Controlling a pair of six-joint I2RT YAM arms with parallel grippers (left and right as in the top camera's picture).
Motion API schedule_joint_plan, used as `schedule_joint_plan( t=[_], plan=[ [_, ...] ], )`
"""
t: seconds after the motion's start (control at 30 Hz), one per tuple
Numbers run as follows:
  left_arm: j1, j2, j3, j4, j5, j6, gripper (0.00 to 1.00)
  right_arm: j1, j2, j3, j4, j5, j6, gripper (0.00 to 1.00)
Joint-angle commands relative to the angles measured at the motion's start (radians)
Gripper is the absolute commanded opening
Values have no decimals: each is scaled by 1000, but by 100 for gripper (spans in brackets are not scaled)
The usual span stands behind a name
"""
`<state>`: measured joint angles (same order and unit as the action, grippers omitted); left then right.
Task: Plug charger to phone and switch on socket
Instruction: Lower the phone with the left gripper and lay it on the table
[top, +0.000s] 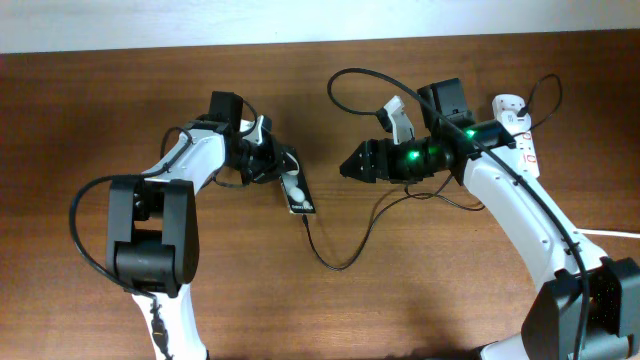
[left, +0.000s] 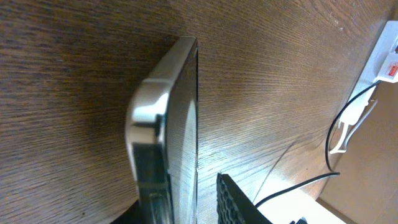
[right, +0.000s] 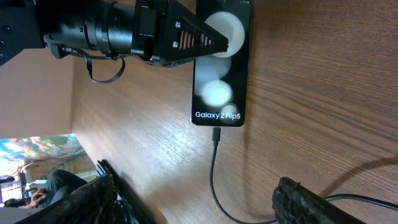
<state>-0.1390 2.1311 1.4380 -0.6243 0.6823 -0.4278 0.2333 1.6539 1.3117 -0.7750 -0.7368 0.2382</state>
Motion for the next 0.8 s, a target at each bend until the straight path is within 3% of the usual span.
schedule_joint_plan(
  t=[0.0, 0.03, 0.13, 0.2, 0.33, 0.53, 0.6, 0.77],
  plan=[
    [-5, 8, 3, -1, -25, -5, 20, -5, -7, 13, 0, 9, -6, 83],
    [-5, 8, 3, -7, -51, -5, 18, -5, -7, 13, 0, 9, -6, 83],
    [-5, 8, 3, -51, -150, -5, 35, -5, -7, 13, -6, 9, -7, 84],
    [-5, 8, 3, -63, -168, -4, 40, -5, -7, 13, -6, 9, -7, 84],
    [-5, 8, 5, -66, -195, -5, 43, -5, -7, 13, -11, 9, -7, 84],
    [-5, 8, 21, -122, -377, 8, 48, -5, -7, 13, -16, 13, -6, 85],
    [-4, 8, 28, -122, -471, 11, 54, -5, -8, 13, -37, 66, -6, 85],
    [-2, -48, 143, -220, -553, 73, 53, -5, -40, 28, -115, 193, -7, 88]
  ],
)
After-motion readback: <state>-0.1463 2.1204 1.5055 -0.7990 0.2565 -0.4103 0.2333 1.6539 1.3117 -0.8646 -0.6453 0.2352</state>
